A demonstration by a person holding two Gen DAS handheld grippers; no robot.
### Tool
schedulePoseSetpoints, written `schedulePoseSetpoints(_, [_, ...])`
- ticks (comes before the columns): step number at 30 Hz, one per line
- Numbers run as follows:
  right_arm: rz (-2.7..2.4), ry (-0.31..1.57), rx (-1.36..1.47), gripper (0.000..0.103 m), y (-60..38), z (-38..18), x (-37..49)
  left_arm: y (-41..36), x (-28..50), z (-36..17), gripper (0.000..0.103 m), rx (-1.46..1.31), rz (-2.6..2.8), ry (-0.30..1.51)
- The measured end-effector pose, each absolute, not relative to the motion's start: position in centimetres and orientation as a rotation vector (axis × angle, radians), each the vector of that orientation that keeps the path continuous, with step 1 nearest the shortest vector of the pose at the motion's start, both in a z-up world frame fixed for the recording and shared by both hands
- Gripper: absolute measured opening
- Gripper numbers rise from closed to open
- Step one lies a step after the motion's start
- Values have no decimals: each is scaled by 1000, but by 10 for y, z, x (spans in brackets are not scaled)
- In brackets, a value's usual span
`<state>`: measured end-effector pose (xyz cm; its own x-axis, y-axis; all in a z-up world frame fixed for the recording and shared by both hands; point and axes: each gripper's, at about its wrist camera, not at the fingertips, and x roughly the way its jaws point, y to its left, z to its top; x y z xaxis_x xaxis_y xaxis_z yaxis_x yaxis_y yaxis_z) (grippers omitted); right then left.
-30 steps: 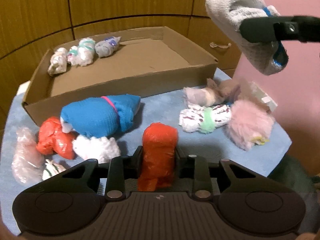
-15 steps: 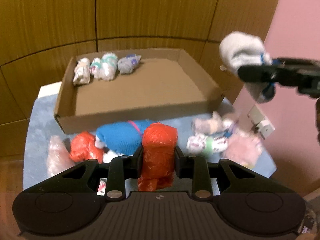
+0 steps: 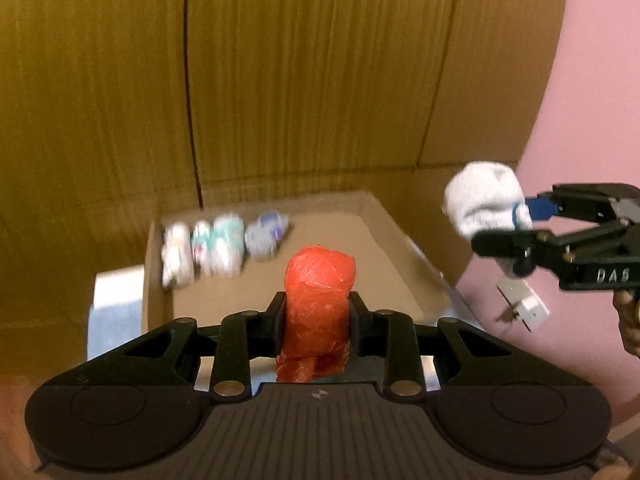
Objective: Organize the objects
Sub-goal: 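Carry both held bundles into the cardboard tray beside the others and open both grippers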
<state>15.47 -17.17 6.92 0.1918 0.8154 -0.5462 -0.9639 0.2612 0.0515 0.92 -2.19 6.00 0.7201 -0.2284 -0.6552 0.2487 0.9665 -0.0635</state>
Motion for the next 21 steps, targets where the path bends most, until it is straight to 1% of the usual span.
schedulePoseSetpoints(4, [1246,525,-356,48,-154,74,174,-31,45,71,37,38,-271,704])
schedulePoseSetpoints(10, [1212,535,-374,48,-127,76,198,-45,92,66,37,58,-257,735])
schedulePoseSetpoints(15, [1187,566,-413,48,-99,59,217,-57,129,45,37,75,-269,782])
schedulePoseSetpoints(21, [1145,626,-466,48,-64,28,242,-69,172,8,37,109,-277,824])
